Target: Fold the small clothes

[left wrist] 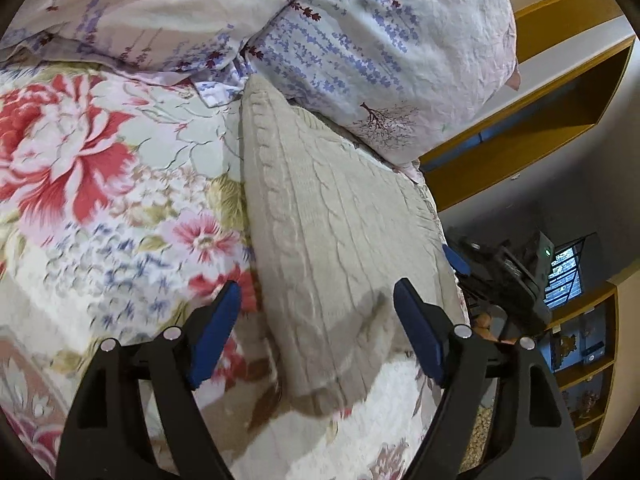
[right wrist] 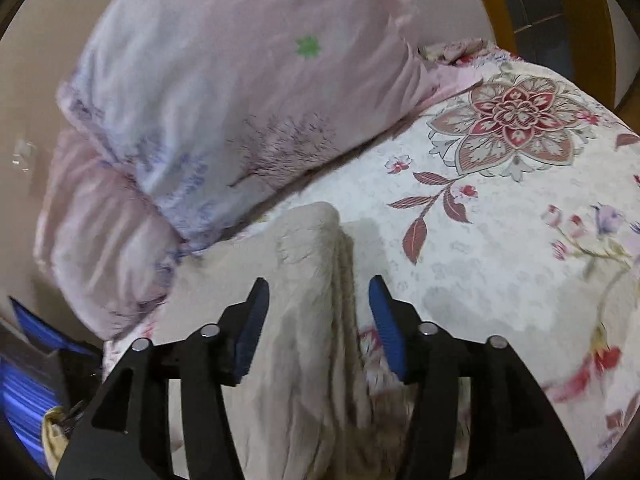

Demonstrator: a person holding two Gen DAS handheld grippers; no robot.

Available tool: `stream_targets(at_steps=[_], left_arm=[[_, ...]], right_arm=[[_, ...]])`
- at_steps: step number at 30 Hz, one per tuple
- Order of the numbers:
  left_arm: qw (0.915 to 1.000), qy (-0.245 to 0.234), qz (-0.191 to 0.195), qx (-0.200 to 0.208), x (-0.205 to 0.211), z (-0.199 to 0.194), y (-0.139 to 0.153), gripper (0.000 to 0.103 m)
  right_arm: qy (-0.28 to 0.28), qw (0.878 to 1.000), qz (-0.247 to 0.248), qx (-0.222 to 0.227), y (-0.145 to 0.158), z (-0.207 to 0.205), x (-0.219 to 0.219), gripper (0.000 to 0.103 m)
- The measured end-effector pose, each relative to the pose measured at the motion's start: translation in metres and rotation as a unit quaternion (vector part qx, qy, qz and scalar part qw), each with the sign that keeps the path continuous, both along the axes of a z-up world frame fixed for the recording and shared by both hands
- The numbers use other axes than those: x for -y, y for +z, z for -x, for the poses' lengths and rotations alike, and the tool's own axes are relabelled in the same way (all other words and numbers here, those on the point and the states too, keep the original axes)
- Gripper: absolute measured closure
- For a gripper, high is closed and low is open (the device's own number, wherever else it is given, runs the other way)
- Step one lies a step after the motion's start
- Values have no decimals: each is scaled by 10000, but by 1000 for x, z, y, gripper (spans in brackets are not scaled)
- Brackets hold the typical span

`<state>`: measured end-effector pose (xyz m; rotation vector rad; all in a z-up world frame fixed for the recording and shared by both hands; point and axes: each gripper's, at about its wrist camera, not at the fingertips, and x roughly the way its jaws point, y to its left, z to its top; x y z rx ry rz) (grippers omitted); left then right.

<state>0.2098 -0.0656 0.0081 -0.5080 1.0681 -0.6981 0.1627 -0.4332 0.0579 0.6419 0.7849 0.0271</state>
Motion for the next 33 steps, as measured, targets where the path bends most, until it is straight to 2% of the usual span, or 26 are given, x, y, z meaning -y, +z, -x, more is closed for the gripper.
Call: stream_targets(at_steps=[5,13,14,15,16,17,18,19,22,23,25,27,28,29,33], left_arm=[[10000,59,-6,-75,-10,14,-3,27],[9996,-161,-80,-225,-1,33,-9,37],[9995,-164,-96,-245,1,33,-9,39],[9994,-183,-115,-283,3,34,-11,48],[9992,-234,-130,-311,5,34,-14,62],[9988,-345,-144,-308,7,35,-16,69],[9986,-419,-244,-219,10,36,-15,78],[9985,-443,-307,-100,11,38,-12,82],[9983,-506,-267,79,7,41,-5,86],[9982,-531,-256,106,5,42,-4,86],[9979,-558,-289,138,1,44,-6,88],[9980,-531,-329,73,0,44,-14,88],[9981,-519,-321,27,-1,44,-18,88],[9981,-519,-321,5,0,43,-20,88],[9976,-578,-368,38,2,40,-12,84]], right_arm=[[251,9996,-131,28,-1,36,-2,48],[665,9977,-99,-18,-13,65,-22,50],[731,9973,-53,-54,-15,67,-26,54],[790,9968,-14,-76,-18,68,-30,68],[894,9959,96,-140,-21,68,-36,77],[902,9955,237,-175,-22,67,-39,92],[899,9952,369,-133,-20,68,-42,93],[813,9958,420,78,-11,72,-42,93],[560,9951,476,656,16,86,-34,94],[518,9948,574,666,19,87,-32,94],[484,9947,799,425,14,86,-31,95],[405,9941,973,-246,-15,78,-30,95],[380,9939,950,-402,-26,77,-29,95],[326,9952,811,-443,-36,77,-26,95],[413,9963,616,-424,-30,77,-24,93]])
